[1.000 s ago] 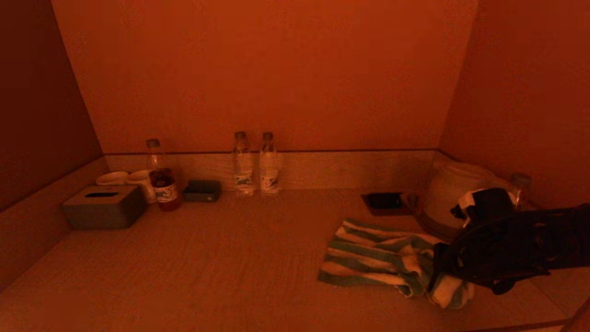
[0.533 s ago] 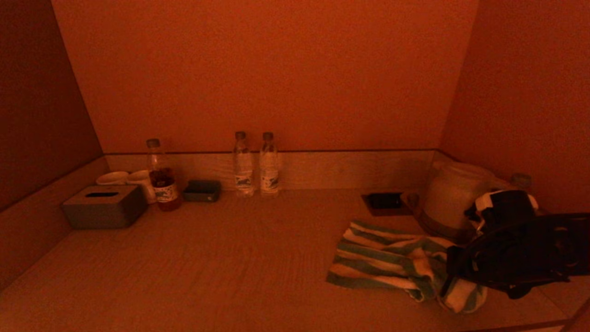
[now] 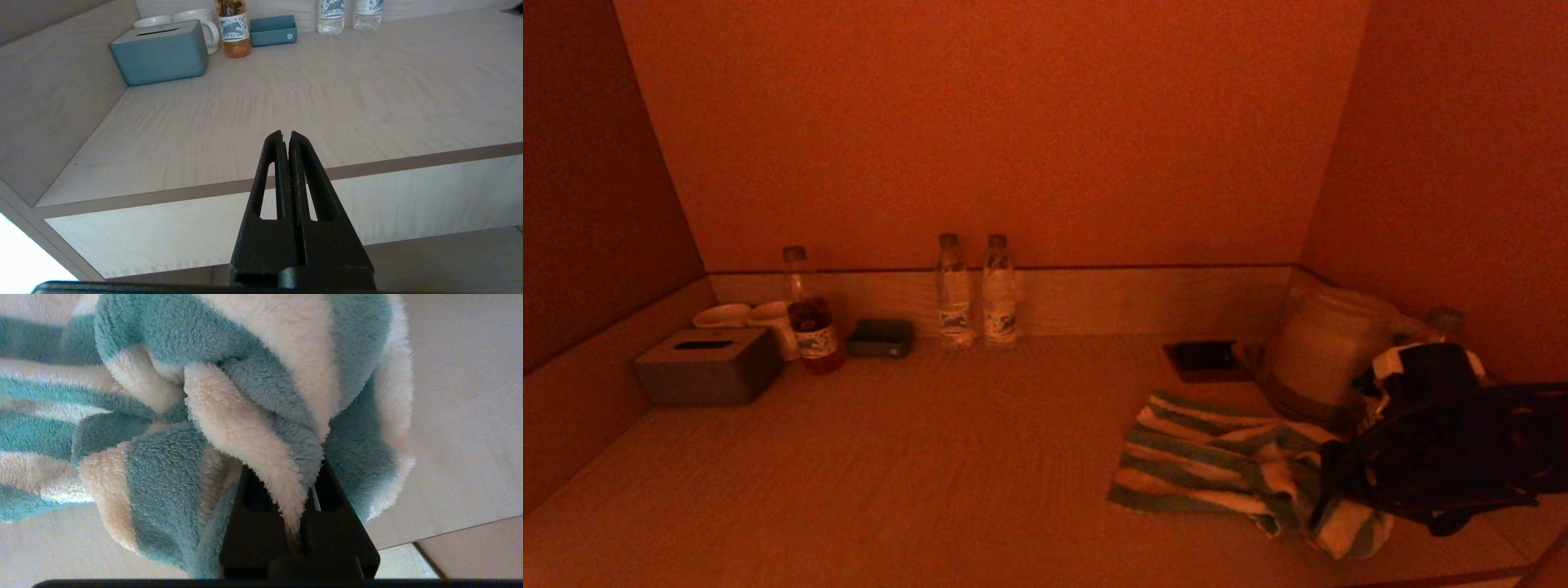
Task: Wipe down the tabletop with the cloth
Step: Sweep the stains on the table
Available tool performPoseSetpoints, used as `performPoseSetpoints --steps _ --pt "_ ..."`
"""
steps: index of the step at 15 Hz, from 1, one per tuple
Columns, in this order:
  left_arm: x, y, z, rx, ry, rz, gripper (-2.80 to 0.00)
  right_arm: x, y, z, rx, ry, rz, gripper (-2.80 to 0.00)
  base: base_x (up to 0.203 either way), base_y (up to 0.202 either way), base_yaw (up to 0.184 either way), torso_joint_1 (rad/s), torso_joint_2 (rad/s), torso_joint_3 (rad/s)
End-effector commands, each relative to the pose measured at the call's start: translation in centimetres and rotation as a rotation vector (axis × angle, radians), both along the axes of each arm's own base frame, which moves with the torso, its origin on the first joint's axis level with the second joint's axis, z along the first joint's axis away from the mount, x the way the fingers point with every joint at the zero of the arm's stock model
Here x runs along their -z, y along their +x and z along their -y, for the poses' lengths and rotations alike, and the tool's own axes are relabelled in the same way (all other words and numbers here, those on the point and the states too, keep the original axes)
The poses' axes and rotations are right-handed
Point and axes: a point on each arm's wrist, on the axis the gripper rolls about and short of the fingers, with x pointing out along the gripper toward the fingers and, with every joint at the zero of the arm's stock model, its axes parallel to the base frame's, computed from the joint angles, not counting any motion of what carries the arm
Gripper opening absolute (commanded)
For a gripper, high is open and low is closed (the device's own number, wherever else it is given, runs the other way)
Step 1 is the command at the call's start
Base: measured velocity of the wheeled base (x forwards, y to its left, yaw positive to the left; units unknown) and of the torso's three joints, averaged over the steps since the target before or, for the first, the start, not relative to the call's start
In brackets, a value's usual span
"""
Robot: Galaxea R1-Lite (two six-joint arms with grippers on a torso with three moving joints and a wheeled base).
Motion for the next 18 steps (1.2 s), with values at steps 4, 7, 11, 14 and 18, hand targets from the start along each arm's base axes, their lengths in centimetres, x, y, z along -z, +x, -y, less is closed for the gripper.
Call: performPoseSetpoints --steps 4,7,11,14,18 --pt "0.0 0.0 0.0 -0.001 0.0 0.0 -2.8 2.5 2.1 0.0 -0.007 0.004 -0.003 -2.8 0.0 0.0 0.0 0.0 0.0 0.0" --pt "0.0 0.0 0.0 -0.001 0.0 0.0 -2.8 3.6 3.5 -0.1 -0.013 0.005 0.007 -2.8 0.0 0.0 0.0 0.0 0.0 0.0" --pt "0.0 0.0 0.0 0.001 0.0 0.0 -2.8 3.9 4.5 -1.0 -0.038 0.011 0.015 -2.8 0.0 0.0 0.0 0.0 0.0 0.0" --pt "0.0 0.0 0.0 0.001 0.0 0.0 -2.8 3.4 5.2 -3.0 -0.086 0.022 0.038 -2.8 0.0 0.0 0.0 0.0 0.0 0.0" --pt "0.0 0.0 0.0 0.001 0.0 0.0 -2.8 2.8 5.6 -6.8 -0.175 0.044 0.067 -2.8 0.0 0.0 0.0 0.0 0.0 0.0"
